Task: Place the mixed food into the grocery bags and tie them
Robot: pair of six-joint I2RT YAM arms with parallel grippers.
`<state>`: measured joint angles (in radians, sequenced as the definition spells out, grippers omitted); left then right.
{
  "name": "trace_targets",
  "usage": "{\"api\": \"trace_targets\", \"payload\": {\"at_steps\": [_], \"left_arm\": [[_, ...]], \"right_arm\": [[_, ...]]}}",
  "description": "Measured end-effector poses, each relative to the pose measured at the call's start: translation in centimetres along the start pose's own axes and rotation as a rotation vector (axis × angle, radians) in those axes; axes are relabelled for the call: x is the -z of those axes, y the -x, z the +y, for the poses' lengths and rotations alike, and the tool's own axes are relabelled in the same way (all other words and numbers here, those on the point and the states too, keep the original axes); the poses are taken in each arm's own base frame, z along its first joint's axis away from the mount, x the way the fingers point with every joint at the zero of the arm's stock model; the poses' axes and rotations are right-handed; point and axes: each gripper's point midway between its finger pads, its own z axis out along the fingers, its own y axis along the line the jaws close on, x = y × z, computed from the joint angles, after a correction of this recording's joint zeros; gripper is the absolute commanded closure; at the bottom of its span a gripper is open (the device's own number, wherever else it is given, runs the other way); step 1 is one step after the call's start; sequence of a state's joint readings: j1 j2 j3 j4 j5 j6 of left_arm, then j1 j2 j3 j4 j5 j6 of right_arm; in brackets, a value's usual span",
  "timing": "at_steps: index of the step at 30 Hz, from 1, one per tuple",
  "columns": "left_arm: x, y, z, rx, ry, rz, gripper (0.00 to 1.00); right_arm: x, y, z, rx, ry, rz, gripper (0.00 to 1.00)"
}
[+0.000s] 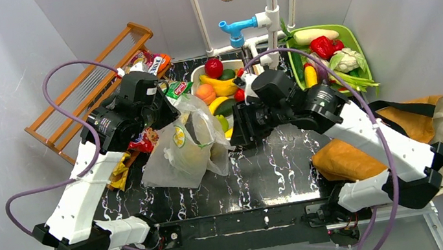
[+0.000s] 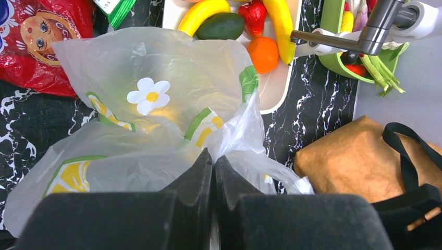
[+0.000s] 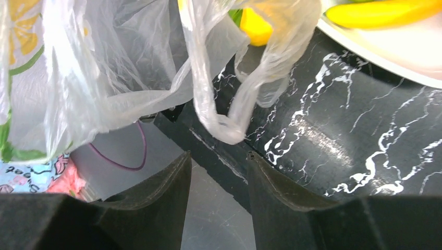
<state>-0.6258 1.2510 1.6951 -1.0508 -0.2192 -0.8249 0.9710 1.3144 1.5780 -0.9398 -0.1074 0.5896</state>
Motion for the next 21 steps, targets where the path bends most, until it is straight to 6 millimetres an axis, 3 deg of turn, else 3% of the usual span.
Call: {"api": "trace_targets", "payload": {"at_steps": [5,21], "left_arm": [[0.0,0.0,0.0,-0.001,-0.001,0.001,1.00],[0.0,-0.1,-0.2,0.014,-0.007,0.010,1.00]], "right_arm": [[1.0,0.6,-0.6,0.031,-0.029,-0.055,0.49],[-3.2,-0.5,-1.0,0.114,-0.034,0.076,0.52]]}}
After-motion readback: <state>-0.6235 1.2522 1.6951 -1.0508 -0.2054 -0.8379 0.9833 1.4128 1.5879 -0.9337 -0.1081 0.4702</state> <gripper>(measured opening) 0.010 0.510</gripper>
